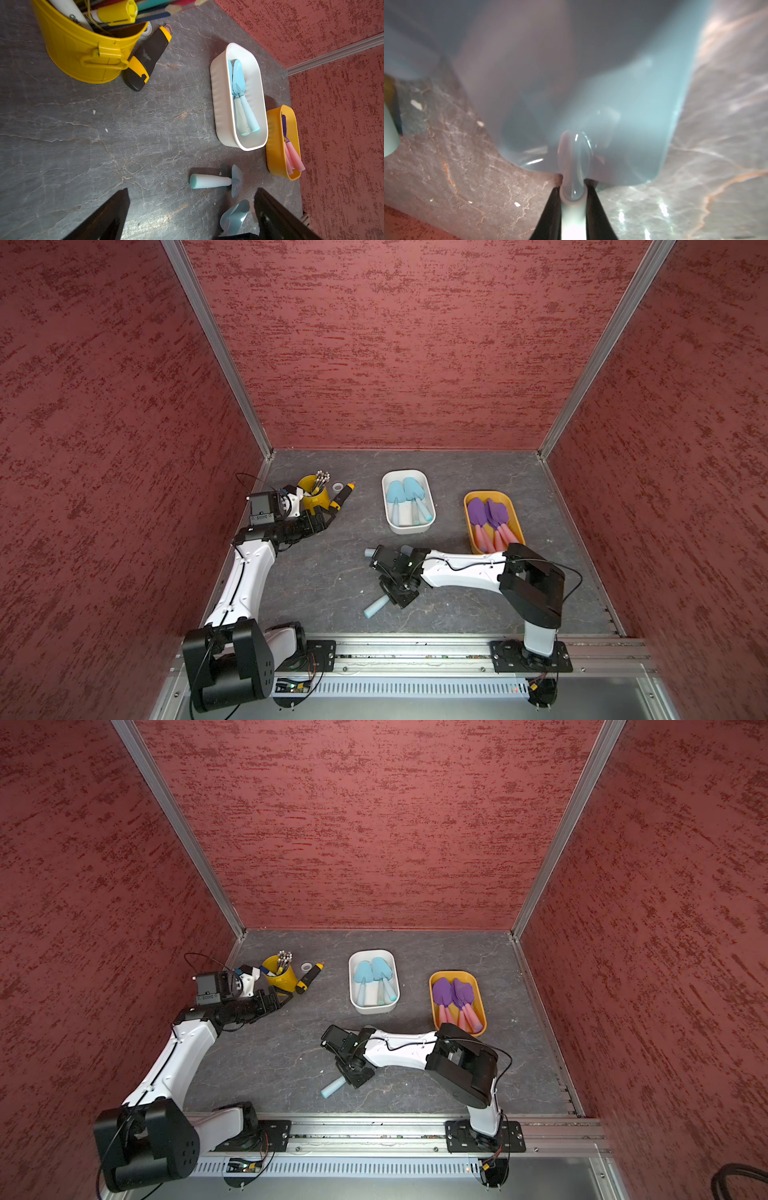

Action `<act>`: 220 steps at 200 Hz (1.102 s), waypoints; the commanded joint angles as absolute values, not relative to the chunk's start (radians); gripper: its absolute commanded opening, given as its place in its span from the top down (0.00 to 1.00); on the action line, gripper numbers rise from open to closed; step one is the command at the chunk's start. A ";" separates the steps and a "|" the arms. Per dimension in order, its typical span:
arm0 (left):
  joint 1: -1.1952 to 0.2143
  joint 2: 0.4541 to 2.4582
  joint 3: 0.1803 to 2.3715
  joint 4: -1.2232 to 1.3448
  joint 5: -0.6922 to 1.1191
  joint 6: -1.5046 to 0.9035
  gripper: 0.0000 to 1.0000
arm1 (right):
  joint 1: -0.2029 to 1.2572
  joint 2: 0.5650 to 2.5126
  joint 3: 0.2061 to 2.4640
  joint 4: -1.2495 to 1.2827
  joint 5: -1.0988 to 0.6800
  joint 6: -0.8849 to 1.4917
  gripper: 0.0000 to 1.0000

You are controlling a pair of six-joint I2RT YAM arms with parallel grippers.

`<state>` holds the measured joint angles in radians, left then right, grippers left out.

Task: Sort the small shovels by color and place them into the storage box
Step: Pick up the shovel from the center of the board.

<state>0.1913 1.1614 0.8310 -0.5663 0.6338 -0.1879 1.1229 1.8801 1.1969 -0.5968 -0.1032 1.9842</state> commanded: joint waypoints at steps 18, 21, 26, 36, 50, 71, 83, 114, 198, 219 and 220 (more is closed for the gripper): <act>0.169 1.173 0.823 -0.538 0.667 -0.209 0.04 | 1.135 1.767 1.115 -0.673 -0.070 2.108 1.00; 0.166 1.173 0.822 -0.538 0.668 -0.209 0.04 | 1.136 1.756 1.107 -0.672 -0.070 2.103 1.00; 0.159 1.175 0.824 -0.538 0.670 -0.210 0.04 | 1.135 1.738 1.092 -0.677 -0.071 2.102 1.00; 0.146 1.178 0.826 -0.538 0.673 -0.212 0.04 | 1.137 1.700 1.063 -0.684 -0.064 2.086 1.00; 0.127 1.183 0.827 -0.535 0.673 -0.212 0.04 | 1.136 1.650 1.042 -0.724 -0.049 2.065 1.00; 0.093 1.189 0.832 -0.534 0.672 -0.209 0.04 | 1.135 1.585 1.014 -0.756 -0.018 2.020 1.00; 0.077 1.190 0.836 -0.533 0.670 -0.207 0.04 | 1.135 1.552 0.992 -0.751 -0.001 1.982 1.00; 0.046 1.196 0.840 -0.526 0.676 -0.200 0.04 | 1.128 1.476 0.930 -0.721 0.023 1.867 1.00; -0.009 1.206 0.850 -0.517 0.663 -0.176 0.04 | 1.079 1.450 1.075 -0.721 0.021 1.185 1.00; -0.012 1.210 0.855 -0.509 0.657 -0.176 0.04 | 1.069 1.490 1.142 -0.743 -0.004 1.019 1.00; -0.013 1.210 0.855 -0.509 0.657 -0.176 0.04 | 1.068 1.491 1.144 -0.742 -0.007 1.006 1.00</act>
<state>-0.0044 1.1969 0.8314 -0.5362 0.6563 -0.2001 1.0855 1.4612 1.0729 -0.7170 0.0097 1.2900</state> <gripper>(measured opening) 0.962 0.196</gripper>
